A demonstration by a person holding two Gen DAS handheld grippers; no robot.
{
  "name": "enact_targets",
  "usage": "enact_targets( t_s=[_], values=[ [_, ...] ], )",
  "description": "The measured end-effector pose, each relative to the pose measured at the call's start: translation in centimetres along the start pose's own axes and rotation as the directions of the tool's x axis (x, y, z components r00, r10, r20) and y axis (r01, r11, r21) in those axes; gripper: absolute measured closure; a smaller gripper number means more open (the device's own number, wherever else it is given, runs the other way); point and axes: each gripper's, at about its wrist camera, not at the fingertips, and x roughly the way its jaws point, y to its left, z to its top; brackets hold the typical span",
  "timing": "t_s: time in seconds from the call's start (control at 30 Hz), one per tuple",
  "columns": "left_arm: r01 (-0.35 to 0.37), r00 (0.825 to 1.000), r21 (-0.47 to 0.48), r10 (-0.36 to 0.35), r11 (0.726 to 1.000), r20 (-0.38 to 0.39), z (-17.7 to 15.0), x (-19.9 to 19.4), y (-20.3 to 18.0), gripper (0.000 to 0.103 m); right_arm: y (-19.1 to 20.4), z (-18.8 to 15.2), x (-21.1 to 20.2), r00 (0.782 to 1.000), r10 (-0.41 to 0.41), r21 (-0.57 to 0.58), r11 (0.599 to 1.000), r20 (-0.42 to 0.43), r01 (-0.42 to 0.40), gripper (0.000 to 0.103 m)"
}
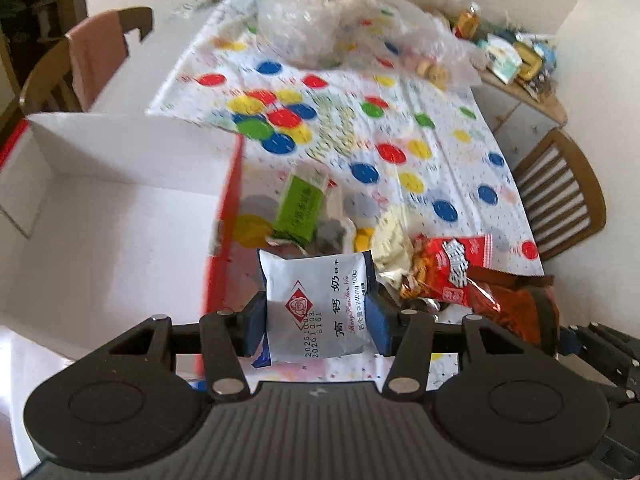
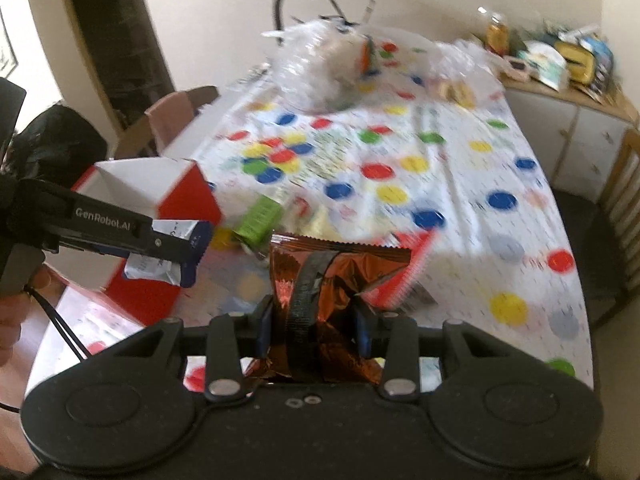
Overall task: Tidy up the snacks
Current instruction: 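Carry both held packets over the open white box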
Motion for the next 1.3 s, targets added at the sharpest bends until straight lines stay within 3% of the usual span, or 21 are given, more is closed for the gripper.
enact_targets(
  t_s=[0.33, 0.8, 1.0, 1.3],
  values=[
    [-0.067, 0.995, -0.061, 0.071, 0.996, 0.070, 1.2, -3.5, 6.6, 0.052, 7.6, 4.1, 2.3, 0.995, 0.093, -0.123, 0.988, 0.028, -0.089, 0.066],
    [-0.202, 0.975, -0.101, 0.210, 0.974, 0.070, 2.4, -3.9, 17.3, 0.052, 17.7, 6.7, 9.7, 0.981, 0.190, -0.166, 0.967, -0.045, -0.195, 0.065],
    [-0.231, 0.971, -0.083, 0.235, 0.969, 0.039, 2.8, -2.0, 20.4, 0.052, 21.0, 6.4, 13.1, 0.982, 0.164, -0.202, 0.963, -0.095, -0.180, 0.065],
    [-0.247, 0.968, -0.005, 0.247, 0.969, -0.032, 2.8, 1.6, 21.7, 0.052, 23.7, 5.4, 17.0, 0.981, 0.119, -0.254, 0.954, -0.155, -0.156, 0.065]
  ],
)
